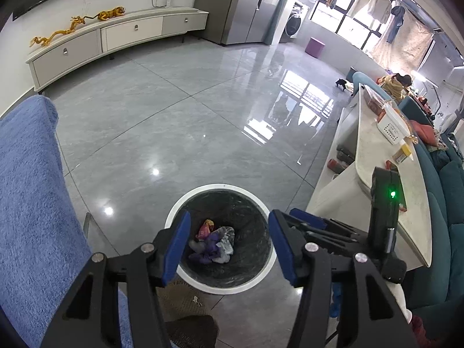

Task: Collect trash
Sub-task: 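Carry both bags over the trash bin and open both tools to drop them, then move both tools back to the remaining wrappers on the rug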

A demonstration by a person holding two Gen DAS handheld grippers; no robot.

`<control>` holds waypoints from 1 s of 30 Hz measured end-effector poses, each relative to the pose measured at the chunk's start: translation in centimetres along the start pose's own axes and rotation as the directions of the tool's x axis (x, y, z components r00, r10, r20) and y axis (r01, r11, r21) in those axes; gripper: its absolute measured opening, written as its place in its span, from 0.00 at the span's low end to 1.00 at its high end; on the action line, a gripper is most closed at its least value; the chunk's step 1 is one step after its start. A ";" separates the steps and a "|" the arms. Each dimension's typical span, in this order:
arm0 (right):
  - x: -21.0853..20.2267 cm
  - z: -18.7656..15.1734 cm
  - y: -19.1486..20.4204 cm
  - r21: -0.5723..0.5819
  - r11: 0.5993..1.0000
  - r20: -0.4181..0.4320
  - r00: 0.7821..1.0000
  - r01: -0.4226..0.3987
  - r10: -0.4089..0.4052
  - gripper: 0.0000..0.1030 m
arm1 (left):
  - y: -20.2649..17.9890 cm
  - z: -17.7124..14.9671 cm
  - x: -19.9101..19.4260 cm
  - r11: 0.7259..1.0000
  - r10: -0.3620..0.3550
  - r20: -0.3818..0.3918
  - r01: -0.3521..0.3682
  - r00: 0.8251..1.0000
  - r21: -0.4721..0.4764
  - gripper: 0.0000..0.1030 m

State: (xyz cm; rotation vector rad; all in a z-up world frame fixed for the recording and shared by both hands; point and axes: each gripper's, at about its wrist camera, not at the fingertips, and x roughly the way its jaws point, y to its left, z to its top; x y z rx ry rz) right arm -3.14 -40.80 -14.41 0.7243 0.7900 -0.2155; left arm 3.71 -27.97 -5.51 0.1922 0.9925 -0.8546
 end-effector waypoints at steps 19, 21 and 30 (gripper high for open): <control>-2.6 0.1 2.7 -0.046 0.999 0.038 0.999 -0.012 0.014 0.53 | 2.6 -3.7 -8.9 0.953 0.304 0.222 -0.298 0.926 -0.064 0.53; -2.7 0.0 3.3 -0.063 0.998 0.038 0.999 -0.018 0.021 0.53 | 3.0 -4.0 -9.6 0.947 0.322 0.233 -0.312 0.918 -0.079 0.53; -2.8 -0.4 5.6 -0.113 0.993 0.028 0.999 -0.016 0.019 0.53 | 5.2 -5.6 -11.6 0.928 0.372 0.247 -0.349 0.895 -0.134 0.55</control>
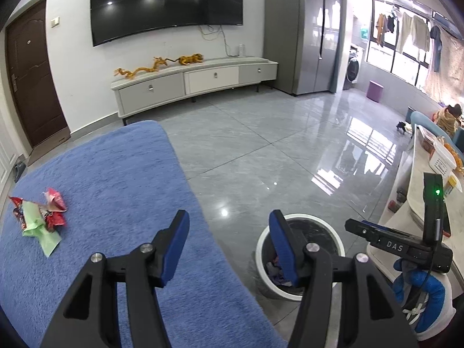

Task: Collect trash
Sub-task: 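Move both tools back to the remaining wrappers on the rug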

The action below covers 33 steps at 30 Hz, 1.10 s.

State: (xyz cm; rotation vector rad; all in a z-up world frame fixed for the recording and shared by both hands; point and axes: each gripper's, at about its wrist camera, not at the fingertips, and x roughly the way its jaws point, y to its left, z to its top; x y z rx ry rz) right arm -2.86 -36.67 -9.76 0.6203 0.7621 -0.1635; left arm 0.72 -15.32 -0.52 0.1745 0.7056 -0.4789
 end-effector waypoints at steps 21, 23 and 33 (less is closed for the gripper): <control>0.0 0.1 5.8 -0.108 0.994 -0.029 1.000 0.001 -0.004 0.53 | 6.8 -2.0 -2.5 0.992 0.042 0.042 -0.036 0.998 -0.120 0.70; -0.1 0.2 6.7 -0.122 0.993 -0.028 1.000 -0.001 -0.002 0.53 | 7.8 -2.1 -2.8 0.990 0.044 0.047 -0.038 0.998 -0.135 0.70; -0.4 0.3 12.3 -0.220 0.975 -0.036 0.999 -0.036 0.029 0.53 | 13.8 -3.0 -4.4 0.970 0.101 0.081 -0.080 0.992 -0.231 0.70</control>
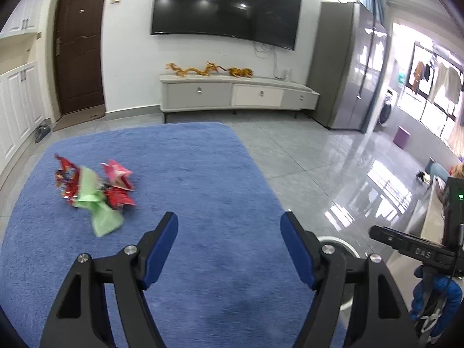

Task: Collect trash
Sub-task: 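Move both tools back to the remaining wrappers on the rug, then grasp the red snack bag with the left tool while the right tool grasps a red wrapper strip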

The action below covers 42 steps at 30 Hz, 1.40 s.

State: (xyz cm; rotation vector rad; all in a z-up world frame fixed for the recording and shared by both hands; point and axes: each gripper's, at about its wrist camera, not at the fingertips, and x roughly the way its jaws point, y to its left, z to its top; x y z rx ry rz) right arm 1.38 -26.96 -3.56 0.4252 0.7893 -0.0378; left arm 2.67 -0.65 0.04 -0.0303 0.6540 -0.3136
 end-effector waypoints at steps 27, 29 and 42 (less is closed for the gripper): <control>9.3 5.4 25.3 -0.375 0.864 -0.135 0.942 -0.336 0.308 0.56 | 25.6 4.2 3.6 0.911 0.277 -0.029 -0.273 0.960 -0.310 0.70; 11.0 5.1 26.4 -0.388 0.851 -0.169 0.935 -0.354 0.311 0.55 | 25.7 4.3 5.0 0.912 0.267 -0.047 -0.268 0.963 -0.309 0.70; 22.0 3.2 31.6 -0.385 0.836 -0.312 0.908 -0.390 0.280 0.55 | 28.3 2.8 12.8 0.908 0.213 -0.188 -0.266 0.959 -0.325 0.70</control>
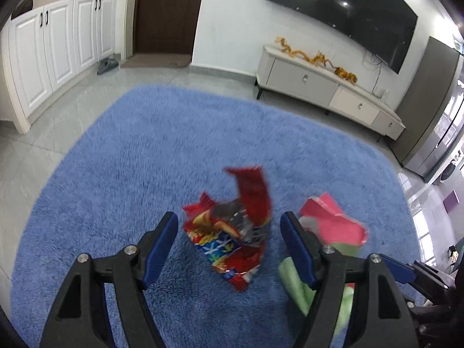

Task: Collect trash
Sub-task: 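Grasp the red snack bag with the left tool while the right tool grasps a red wrapper strip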

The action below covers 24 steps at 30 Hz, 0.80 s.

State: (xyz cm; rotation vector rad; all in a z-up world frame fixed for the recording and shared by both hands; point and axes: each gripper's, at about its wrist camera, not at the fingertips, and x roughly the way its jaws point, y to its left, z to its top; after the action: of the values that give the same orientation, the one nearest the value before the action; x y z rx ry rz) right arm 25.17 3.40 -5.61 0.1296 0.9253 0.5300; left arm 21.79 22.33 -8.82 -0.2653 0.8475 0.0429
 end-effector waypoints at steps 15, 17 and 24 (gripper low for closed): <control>3.2 -0.6 0.8 -0.087 0.996 -0.070 0.997 0.021 -0.027 0.31 | 1.8 -1.7 0.1 0.998 -0.046 0.014 0.046 0.999 -0.035 0.45; 2.8 -0.9 0.8 -0.096 0.995 -0.073 0.997 0.019 -0.026 0.29 | 2.0 -1.9 -0.4 0.998 -0.037 0.020 0.038 0.999 -0.040 0.44; 1.1 -2.4 1.4 -0.124 0.992 -0.071 0.997 -0.003 -0.006 0.25 | 3.1 -3.0 -2.8 0.998 0.010 0.044 -0.008 0.999 -0.058 0.41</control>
State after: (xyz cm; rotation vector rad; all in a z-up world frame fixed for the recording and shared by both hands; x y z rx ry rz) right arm 23.21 4.89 -7.39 -0.0025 0.9588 0.5920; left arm 17.31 24.73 -9.31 -0.3136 0.8039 0.0814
